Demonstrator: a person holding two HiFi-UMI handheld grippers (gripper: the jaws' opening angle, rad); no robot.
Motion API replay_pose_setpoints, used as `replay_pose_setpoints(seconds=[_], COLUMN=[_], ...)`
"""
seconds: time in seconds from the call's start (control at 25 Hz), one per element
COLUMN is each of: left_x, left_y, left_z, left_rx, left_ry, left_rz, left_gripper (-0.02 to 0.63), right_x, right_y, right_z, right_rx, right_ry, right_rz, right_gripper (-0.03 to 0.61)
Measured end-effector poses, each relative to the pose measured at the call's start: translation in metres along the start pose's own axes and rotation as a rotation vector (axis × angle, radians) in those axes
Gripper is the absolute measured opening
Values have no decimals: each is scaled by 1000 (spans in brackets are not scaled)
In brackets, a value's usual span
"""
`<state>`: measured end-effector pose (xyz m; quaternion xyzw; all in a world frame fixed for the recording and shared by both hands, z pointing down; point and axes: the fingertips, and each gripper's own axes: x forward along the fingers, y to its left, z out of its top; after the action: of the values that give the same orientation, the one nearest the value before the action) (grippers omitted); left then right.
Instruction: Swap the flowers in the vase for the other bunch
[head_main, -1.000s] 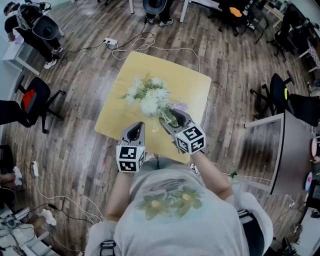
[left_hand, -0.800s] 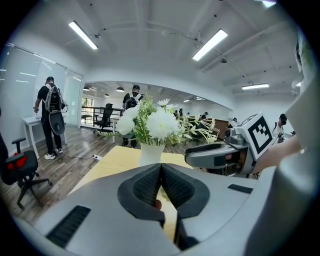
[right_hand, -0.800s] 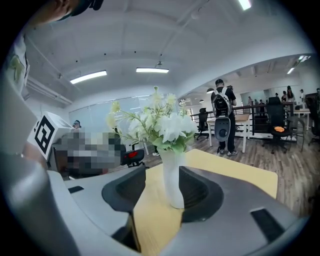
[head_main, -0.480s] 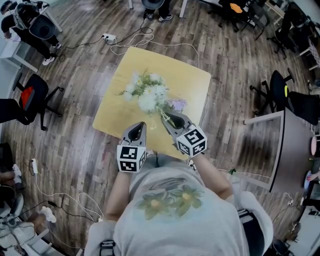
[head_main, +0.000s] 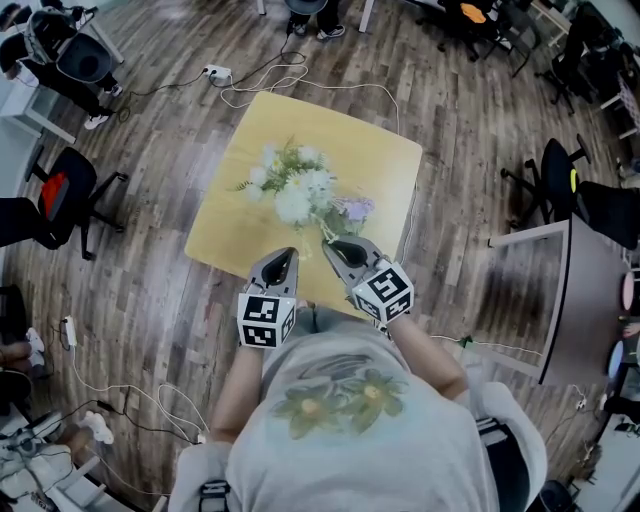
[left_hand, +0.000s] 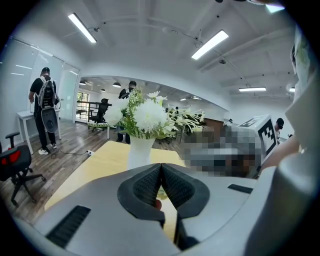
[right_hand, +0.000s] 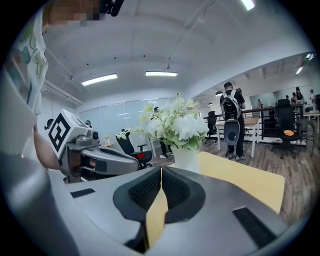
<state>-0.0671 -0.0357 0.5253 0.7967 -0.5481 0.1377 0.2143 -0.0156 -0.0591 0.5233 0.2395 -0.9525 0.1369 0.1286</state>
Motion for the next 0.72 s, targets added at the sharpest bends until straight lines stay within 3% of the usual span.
replay_pose_setpoints(seconds=[0.72], left_x=[2], left_y=[6], left_z=[5], left_rx=[13], left_ry=[3], left_rz=[-7], left_gripper=[18], right_x=[4], right_y=[-5], right_z=[3], right_rx=[7], right_ry=[3], right_rz=[-27], right_gripper=[41])
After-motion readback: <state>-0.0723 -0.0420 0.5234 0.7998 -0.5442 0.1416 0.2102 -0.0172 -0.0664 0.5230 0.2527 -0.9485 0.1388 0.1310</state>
